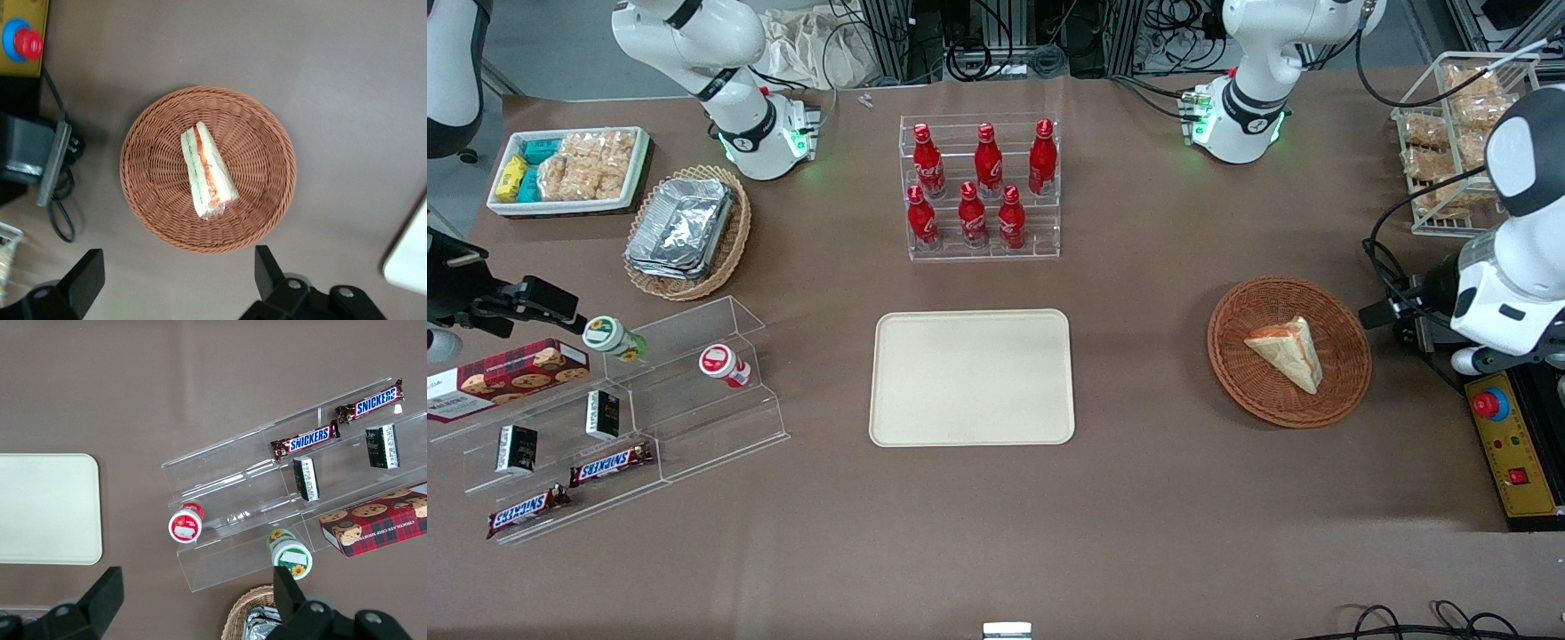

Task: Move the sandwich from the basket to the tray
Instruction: 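Move the left gripper over the sandwich in the wicker basket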

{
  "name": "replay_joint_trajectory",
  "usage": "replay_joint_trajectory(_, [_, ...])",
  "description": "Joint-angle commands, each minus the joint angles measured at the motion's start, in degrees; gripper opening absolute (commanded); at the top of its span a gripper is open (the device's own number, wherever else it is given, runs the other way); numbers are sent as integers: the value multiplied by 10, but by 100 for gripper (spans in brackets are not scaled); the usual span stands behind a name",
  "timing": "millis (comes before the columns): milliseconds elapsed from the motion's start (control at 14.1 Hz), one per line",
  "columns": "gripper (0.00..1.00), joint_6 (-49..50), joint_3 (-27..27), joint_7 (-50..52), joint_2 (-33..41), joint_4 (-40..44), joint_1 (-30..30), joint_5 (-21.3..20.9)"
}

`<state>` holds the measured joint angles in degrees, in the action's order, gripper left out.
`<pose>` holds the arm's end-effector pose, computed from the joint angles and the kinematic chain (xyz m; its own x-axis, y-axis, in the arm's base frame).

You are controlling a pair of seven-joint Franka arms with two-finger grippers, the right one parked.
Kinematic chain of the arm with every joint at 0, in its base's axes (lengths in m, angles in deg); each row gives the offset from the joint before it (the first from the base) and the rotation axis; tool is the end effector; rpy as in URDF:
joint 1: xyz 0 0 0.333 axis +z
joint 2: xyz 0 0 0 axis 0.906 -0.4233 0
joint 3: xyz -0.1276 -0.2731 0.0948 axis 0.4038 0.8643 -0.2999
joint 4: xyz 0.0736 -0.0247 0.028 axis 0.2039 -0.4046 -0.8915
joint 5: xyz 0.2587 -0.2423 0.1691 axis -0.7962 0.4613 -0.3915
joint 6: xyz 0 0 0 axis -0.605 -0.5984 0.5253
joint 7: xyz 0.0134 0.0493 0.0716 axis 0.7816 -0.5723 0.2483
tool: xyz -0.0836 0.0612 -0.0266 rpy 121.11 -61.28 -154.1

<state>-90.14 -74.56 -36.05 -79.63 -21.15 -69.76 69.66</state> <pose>0.5875 0.0038 0.4872 0.9179 0.3841 -0.0999 0.3808 -0.9233 -0.0506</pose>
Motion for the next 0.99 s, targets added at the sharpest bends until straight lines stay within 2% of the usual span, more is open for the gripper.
replay_joint_trajectory(0, [100,-103,6,185,28,-90,3,-6])
replay_joint_trajectory(71, [100,-136,7,221,28,-115,1,-8])
replay_joint_trajectory(425, [100,-260,3,275,16,-224,7,-5])
replay_joint_trajectory(637, [100,-271,3,326,-14,-242,6,-5])
replay_joint_trajectory(920, [100,-277,4,336,-33,-256,5,-5])
